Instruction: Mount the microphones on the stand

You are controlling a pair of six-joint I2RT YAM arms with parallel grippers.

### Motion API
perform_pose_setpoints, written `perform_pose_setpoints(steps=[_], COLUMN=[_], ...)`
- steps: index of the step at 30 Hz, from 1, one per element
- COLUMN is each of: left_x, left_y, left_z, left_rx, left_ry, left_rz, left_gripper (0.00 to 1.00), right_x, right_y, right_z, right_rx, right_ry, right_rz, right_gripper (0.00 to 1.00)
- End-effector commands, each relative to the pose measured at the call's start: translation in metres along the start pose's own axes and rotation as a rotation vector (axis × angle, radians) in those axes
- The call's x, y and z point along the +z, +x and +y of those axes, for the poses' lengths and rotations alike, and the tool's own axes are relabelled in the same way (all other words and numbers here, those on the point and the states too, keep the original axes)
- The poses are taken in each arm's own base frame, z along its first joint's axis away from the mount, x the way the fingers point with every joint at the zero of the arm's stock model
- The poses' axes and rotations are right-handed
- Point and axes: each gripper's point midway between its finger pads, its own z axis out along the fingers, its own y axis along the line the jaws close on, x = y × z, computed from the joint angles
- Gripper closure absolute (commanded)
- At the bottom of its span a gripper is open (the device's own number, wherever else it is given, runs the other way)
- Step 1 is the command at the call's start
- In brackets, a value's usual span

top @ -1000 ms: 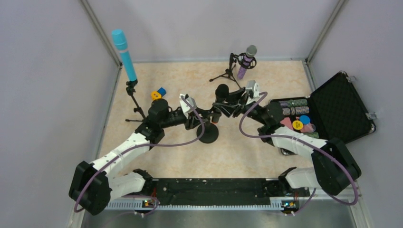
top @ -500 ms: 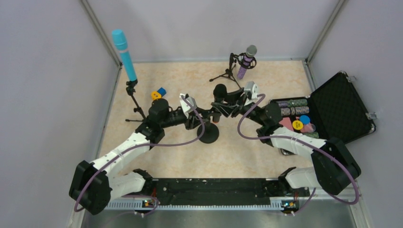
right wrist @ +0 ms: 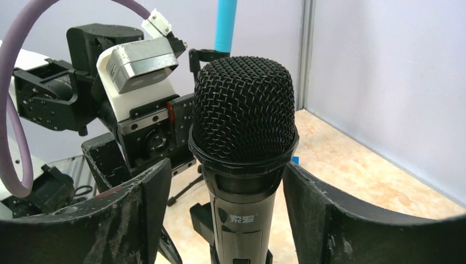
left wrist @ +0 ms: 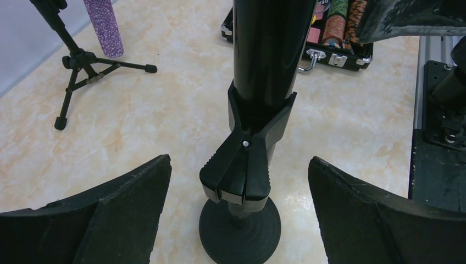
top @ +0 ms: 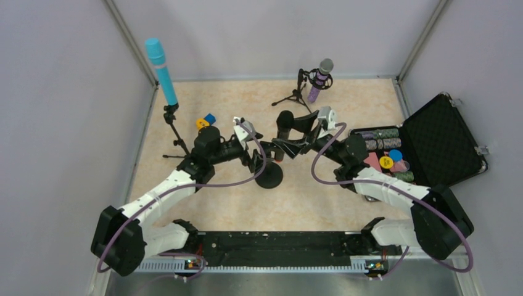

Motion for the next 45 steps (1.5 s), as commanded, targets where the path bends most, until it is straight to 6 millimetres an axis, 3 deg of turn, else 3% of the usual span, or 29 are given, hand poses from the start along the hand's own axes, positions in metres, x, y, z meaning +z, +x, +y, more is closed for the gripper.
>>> perform_pose_setpoints(steps=[1,8,15,24,30,45], left_x=[-0.005,-0.025,-0.044,-0.054,-0.047,-0.002], left_y=[-0.036,-0.031,-0.007,0.030,0.043,0.020], left_z=[0.001,-0.001,-0.009,-0.014,-0.014,-0.004], left_rx=[0.042,0.035,-0.026,-0.163,-0.177,-0.140], left_ry=[-0.023,-0.095,-0.150,-0.206,-0.190,-0.054], left_rz=[-0.108,-0.122,-0.107,-0.144,-0.169,-0.213], left_gripper=[0.01,0.01,0.01,0.01,0.01,0.11], right_x=[0.001,-0.006,-0.017,-0.034,-0.041,-0.050], right_y=[-0.021,-0.017,-0.009,0.008,0.017,0.024], right_z=[0.006,0.003,0.001,0.004,0.006,0.010], right_rx=[-0.026,-0.012,0.006,0.030,0.040,0.052], right_ry=[0.002,0.041,0.084,0.107,0.114,0.119], right_rz=[-0.051,-0.035,-0.016,0.029,0.053,0.088], right_gripper=[0.26,0.12,0.09,0.09,0.09,0.08])
